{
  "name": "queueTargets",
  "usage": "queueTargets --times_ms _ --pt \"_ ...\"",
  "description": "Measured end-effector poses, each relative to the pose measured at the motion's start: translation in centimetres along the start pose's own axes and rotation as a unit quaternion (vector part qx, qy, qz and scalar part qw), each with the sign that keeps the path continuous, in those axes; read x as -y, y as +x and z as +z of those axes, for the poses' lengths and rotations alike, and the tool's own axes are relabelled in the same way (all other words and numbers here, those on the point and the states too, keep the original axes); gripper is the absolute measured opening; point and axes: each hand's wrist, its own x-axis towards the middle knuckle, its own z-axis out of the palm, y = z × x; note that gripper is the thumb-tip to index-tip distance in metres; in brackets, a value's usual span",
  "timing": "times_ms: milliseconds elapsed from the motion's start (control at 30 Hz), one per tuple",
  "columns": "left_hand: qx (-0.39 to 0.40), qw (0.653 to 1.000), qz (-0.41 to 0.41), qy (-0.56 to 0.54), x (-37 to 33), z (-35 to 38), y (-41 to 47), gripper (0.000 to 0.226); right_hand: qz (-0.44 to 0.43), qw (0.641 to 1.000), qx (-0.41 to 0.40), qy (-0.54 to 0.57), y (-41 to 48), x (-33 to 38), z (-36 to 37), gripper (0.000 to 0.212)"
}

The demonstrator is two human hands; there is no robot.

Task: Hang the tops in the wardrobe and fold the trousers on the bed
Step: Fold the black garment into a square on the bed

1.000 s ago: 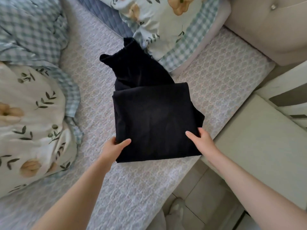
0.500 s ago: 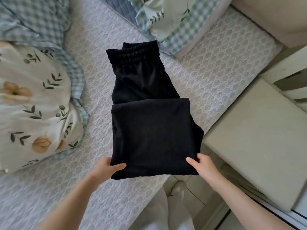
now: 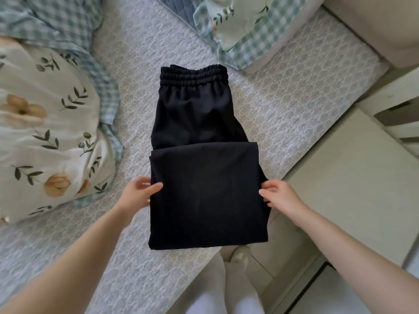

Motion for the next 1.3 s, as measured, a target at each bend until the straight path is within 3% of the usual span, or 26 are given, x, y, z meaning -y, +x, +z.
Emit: queueTargets --times_ms 167,400,467,600,700,800,900,1000,1067,1167,1233,1300 --pt "-0.056 0.996 0.068 0.016 -6.0 0.5 4.5 0.017 -0.076 0.994 -0.067 -0.052 4.5 7.5 -1.4 0.021" --pt "-0.101 0.983 0.087 0.128 -9.7 0.5 9.0 0.025 -0.104 0.981 -0.113 -0.119 10.0 15.4 -0.7 0.06" --pt "-0.143 0.972 0.117 0.144 -11.6 0.3 10.6 0.027 -0.107 0.992 -0.062 -0.027 11.6 17.6 -0.2 0.057" --pt "-0.135 0.982 0.127 0.04 -16.5 0.5 13.9 0.05 -0.042 0.992 -0.01 0.12 14.8 20.8 0.2 0.07" --pt "-0.102 0.989 0.11 -0.016 -18.6 1.3 15.5 0.06 -0.036 0.995 -0.012 0.096 16.7 21.4 0.4 0.05" --pt "-0.068 0.99 0.118 -0.016 -20.0 1.7 16.5 0.02 -0.101 0.987 -0.065 0.103 18.3 21.4 -0.8 0.013" --pt "-0.103 0.979 0.175 -0.014 -21.4 1.9 17.2 0.006 -0.158 0.973 -0.139 0.09 19.6 21.1 -2.6 0.015" --pt "-0.157 0.968 0.191 0.04 -21.9 2.7 17.8 0.02 -0.15 0.973 -0.157 0.082 20.6 20.3 -3.7 0.017" --pt "-0.215 0.947 0.198 0.133 -21.2 3.6 17.8 0.037 -0.13 0.978 -0.132 0.095 20.5 19.2 -3.8 0.019" --pt "-0.3 0.872 0.29 0.257 -19.3 5.4 15.2 0.049 -0.106 0.985 -0.091 0.106 18.6 16.6 -3.9 0.036" --pt "-0.257 0.827 0.393 0.309 -17.6 7.3 12.6 0.042 -0.09 0.987 -0.073 0.112 16.9 14.1 -3.9 0.044" --pt "-0.149 0.802 0.462 0.348 -15.4 9.5 10.1 0.028 -0.085 0.991 -0.061 0.083 14.9 11.2 -3.9 0.045"
